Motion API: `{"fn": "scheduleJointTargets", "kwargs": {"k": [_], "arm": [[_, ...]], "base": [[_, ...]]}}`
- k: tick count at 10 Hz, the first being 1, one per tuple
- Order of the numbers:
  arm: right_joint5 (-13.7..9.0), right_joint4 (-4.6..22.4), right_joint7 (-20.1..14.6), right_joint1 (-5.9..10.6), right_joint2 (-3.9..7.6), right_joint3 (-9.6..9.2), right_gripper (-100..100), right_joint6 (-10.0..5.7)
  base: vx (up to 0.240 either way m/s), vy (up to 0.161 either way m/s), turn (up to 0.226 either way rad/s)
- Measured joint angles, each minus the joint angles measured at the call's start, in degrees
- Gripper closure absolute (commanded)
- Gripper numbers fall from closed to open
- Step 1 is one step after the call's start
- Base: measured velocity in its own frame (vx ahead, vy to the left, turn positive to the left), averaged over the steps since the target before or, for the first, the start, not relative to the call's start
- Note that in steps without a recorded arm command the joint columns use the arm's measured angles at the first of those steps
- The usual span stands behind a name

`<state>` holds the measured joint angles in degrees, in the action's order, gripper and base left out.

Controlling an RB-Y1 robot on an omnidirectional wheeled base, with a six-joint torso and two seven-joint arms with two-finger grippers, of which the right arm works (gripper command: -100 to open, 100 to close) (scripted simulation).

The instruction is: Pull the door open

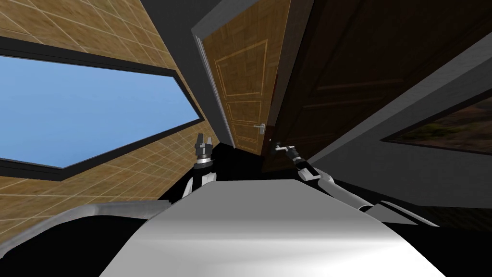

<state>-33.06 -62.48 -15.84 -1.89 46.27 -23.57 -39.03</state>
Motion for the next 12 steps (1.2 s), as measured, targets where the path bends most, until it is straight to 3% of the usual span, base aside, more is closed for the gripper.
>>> {"fn": "scheduleJointTargets", "kwargs": {"k": [2,4,5,12], "arm": [[-0.61,-1.31,-0.40,-1.67,1.45,-1.20,100,-1.59],[-0.94,-1.09,-1.24,-2.24,2.75,-2.66,100,-3.41],[-0.95,-1.02,-1.34,-2.46,2.85,-2.82,100,-3.60],[-1.57,-0.42,-3.65,-4.23,6.43,-5.73,100,-8.94]], "base": [[-0.169,-0.085,0.096],[-0.100,-0.064,0.073],[-0.137,-0.102,0.173],[-0.213,-0.100,0.165]]}}
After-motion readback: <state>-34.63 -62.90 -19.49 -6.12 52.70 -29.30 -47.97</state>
